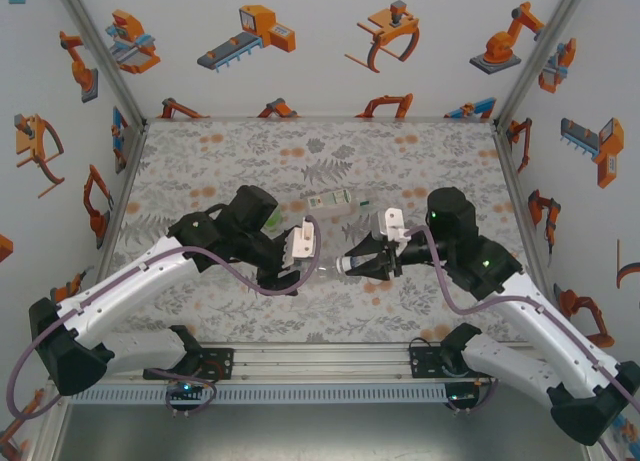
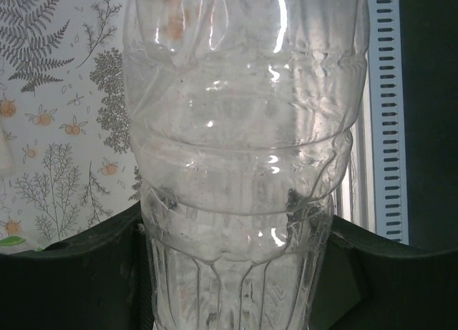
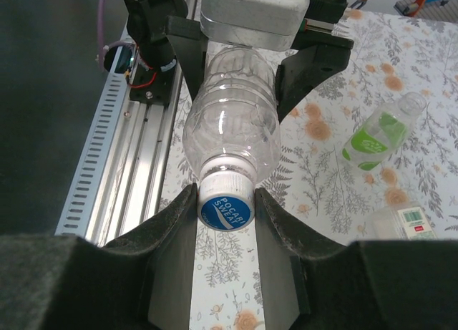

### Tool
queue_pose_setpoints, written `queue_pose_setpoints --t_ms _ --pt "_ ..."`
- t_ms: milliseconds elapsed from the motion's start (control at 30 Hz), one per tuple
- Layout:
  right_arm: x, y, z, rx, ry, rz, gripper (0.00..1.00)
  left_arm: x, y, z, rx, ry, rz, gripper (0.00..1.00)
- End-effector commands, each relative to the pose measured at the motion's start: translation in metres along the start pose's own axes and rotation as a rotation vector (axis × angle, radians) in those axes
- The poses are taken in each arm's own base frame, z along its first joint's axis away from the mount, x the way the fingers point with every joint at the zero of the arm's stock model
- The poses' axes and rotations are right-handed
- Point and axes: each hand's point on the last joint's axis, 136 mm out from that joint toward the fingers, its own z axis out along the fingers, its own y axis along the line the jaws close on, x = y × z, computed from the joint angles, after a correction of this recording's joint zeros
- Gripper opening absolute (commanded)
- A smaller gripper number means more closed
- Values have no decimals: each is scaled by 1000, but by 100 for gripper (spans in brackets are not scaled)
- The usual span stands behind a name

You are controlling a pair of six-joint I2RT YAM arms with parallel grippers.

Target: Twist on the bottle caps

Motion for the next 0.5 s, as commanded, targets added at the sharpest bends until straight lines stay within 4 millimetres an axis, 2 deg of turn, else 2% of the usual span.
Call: queue_pose_setpoints --t_ms 0,333,467 --pt "-9 0 4 -30 -10 67 2 -29 1 -9 7 -97 72 0" --pt "-13 -23 9 52 -40 459 0 -30 14 -12 -93 -119 96 0" --pt "-6 -46 9 166 -89 708 0 -30 18 -12 -123 -126 97 0"
